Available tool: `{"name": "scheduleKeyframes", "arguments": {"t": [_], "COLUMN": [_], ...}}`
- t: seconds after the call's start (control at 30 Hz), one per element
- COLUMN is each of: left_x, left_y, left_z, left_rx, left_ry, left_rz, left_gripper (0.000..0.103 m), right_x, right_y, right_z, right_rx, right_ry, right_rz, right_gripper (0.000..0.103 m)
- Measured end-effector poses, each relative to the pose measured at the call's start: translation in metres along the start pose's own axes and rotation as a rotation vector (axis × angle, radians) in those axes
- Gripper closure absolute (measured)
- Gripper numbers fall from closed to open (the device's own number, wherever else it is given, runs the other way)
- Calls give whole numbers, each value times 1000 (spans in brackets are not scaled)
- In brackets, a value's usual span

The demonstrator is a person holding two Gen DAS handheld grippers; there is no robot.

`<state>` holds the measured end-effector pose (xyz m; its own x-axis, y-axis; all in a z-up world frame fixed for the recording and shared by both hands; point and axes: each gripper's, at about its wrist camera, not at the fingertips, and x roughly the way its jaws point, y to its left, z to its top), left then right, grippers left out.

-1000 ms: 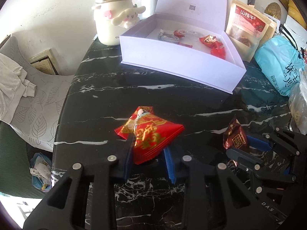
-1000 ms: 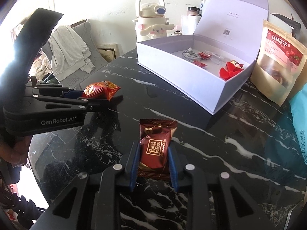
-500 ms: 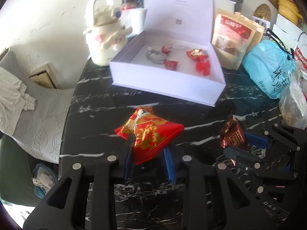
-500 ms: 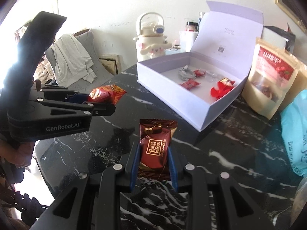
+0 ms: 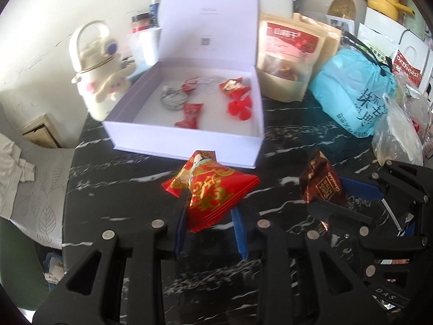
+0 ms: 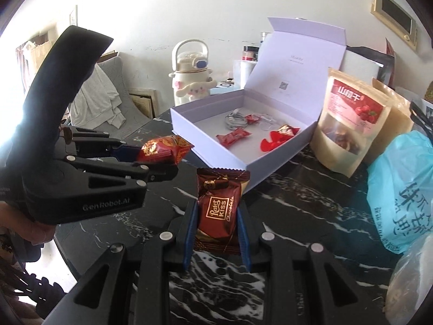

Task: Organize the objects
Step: 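Lift the red-gold candy and brown chocolate off the table with both tools, then carry the red-gold candy and brown chocolate over the open white box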

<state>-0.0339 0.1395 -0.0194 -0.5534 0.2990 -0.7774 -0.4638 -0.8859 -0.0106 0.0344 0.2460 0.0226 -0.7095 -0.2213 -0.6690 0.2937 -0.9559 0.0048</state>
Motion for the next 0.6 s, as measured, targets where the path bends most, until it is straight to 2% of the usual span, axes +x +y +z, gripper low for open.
{"name": "scheduleKeyframes", "arguments": {"t": [0.3,0.6], "left_x": [17,37], "left_y": [-16,-9], "left_z": [23,53], "left_rx": [33,45], "left_ry": [15,27], "left_rz": [-29,-31], "left_gripper": [75,75], "right_x": [4,22], "right_y": [-25,-46], "right_z": [14,36], "right_rx": [12,27], "right_ry": [-7,-7], "right_rz": [-15,-11], "right_gripper": [76,76]}}
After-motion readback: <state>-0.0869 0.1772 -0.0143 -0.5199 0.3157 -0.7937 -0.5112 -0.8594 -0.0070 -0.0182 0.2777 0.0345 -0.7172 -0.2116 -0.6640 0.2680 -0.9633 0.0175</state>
